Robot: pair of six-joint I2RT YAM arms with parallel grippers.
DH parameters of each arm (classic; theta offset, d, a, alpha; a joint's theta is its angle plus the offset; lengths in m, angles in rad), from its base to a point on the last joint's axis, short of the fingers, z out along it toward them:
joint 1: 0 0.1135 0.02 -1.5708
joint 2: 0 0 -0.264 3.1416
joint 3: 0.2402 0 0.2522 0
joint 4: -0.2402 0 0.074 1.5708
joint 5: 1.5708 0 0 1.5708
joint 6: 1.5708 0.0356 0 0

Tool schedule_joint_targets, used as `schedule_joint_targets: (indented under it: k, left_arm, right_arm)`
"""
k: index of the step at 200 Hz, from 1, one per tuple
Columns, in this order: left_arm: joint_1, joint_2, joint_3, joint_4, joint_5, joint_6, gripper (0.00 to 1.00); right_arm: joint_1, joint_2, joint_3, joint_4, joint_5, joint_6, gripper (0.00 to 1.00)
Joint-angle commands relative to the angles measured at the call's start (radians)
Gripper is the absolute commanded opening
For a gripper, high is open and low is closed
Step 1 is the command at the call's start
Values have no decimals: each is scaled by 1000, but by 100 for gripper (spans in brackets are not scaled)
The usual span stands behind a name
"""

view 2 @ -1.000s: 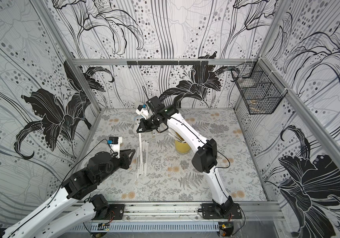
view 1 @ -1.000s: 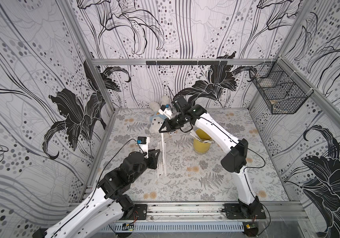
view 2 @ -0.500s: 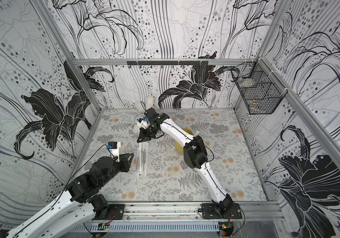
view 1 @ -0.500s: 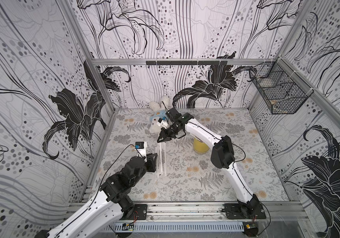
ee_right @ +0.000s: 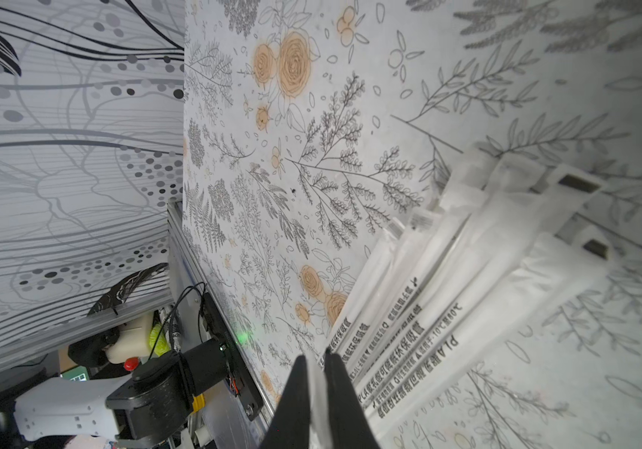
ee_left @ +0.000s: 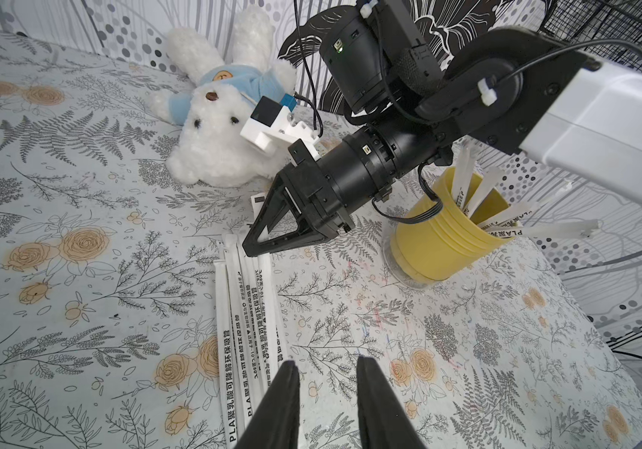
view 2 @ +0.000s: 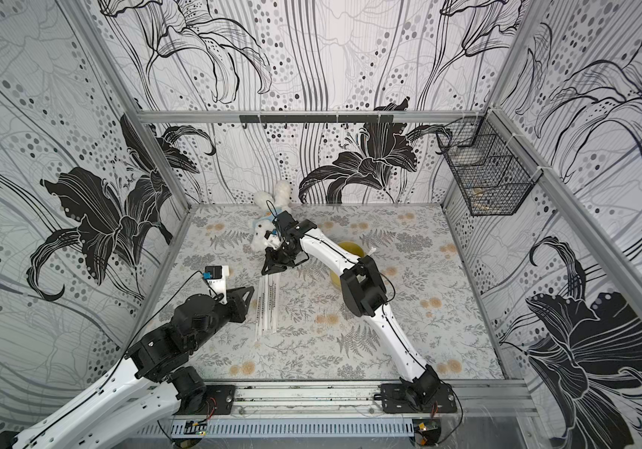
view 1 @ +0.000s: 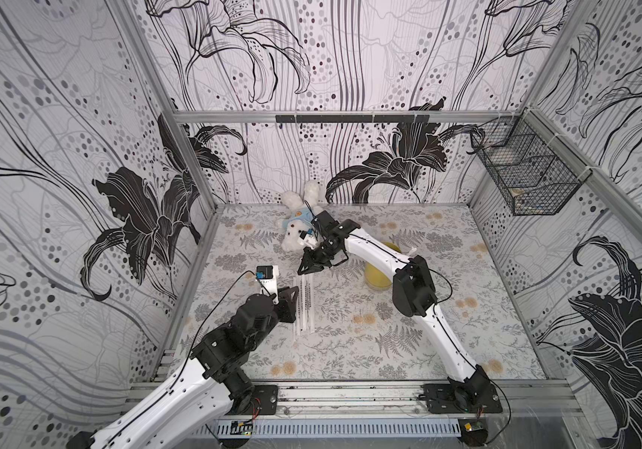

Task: Take the straws out of the storage container
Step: Place the straw at the center of the board, then pick up the straw from the container.

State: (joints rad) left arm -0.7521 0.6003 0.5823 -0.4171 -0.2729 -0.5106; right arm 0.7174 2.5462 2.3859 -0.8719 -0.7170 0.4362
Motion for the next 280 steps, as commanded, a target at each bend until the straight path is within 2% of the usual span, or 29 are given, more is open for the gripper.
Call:
schedule_joint_targets:
  k: [1,27,106,136,161,184,210,248,263,280]
  left_arm:
    - [-1,-1,-1,44,-17,21,31]
    - [0,3,3,44,-19,23,31]
    - [3,1,20,38,-21,28,31]
    - [4,3,33,60,-37,76,31]
    - [3,14,38,150,-19,121,34]
    - [2,72,85,238,49,186,35]
    - [-14,201,144,360,148,338,36]
    - [-71,426,242,510,271,550,38]
    - [-84,492,243,615,313,597,39]
    - [-98,574,241,725,365,649,41]
  right_arm:
    - [-10,37,20,-1,25,0,22]
    - [-12,34,17,-17,37,-14,29]
    - [-15,-58,30,-33,58,-26,30]
    - [-24,-159,95,-53,89,-43,31]
    - [-50,-300,71,-44,138,-73,31]
    - [-87,-456,-10,-27,190,-109,31]
    - [-135,-615,-119,-18,284,-165,31]
    - [-215,-825,-400,45,379,-227,32]
    - [-251,-896,-528,78,414,-227,37]
    - [-289,-981,-667,111,421,-219,38]
